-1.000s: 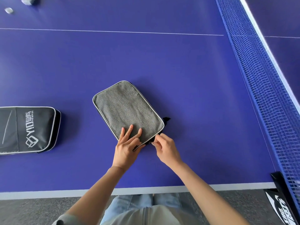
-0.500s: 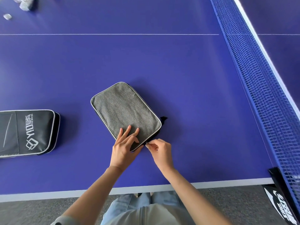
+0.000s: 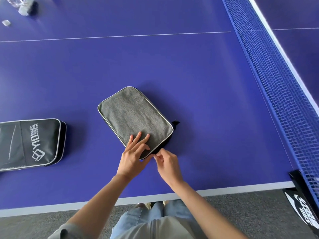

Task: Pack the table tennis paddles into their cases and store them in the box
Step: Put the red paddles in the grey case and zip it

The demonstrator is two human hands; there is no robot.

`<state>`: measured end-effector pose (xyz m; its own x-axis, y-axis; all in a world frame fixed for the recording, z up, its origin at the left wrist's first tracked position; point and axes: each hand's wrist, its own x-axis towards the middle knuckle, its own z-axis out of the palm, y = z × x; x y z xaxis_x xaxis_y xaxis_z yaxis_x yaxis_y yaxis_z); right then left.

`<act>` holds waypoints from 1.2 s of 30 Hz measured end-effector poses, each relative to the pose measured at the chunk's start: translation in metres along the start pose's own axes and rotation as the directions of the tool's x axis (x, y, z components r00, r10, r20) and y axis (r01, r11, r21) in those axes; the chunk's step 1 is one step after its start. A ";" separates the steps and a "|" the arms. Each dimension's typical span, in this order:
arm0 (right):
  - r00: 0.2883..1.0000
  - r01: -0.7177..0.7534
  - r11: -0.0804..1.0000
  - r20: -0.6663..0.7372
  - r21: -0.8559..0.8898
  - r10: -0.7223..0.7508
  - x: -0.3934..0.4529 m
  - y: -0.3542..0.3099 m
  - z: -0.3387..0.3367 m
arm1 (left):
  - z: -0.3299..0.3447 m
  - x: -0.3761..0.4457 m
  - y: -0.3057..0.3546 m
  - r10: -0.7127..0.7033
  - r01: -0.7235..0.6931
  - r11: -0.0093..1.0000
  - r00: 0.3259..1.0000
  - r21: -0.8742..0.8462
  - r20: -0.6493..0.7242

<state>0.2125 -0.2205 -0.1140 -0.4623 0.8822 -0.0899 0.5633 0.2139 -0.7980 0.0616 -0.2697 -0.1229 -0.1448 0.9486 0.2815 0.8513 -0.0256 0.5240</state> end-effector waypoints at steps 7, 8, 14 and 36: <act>0.998 -0.048 0.998 -0.041 0.032 0.049 0.001 0.001 -0.002 | 0.001 -0.001 0.001 0.036 -0.036 0.999 0.999 0.031 -0.015; 0.997 -0.051 0.998 -0.056 0.027 0.053 0.003 0.002 -0.005 | 0.001 -0.001 0.001 0.043 -0.042 0.998 0.999 0.040 -0.018; 0.998 0.062 0.994 -0.018 -0.094 -0.064 0.019 0.006 -0.020 | 0.000 0.000 0.001 0.076 -0.075 0.995 0.997 0.070 -0.017; 0.938 -0.306 0.850 -0.014 0.429 0.345 0.015 0.009 -0.010 | -0.001 0.017 0.020 -0.230 0.228 0.968 0.973 0.101 0.013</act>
<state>0.2174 -0.2011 -0.1166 -0.2300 0.9074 -0.3518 0.3263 -0.2686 -0.9063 0.0753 -0.2546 -0.1070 -0.3304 0.9330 0.1427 0.8424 0.2233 0.4904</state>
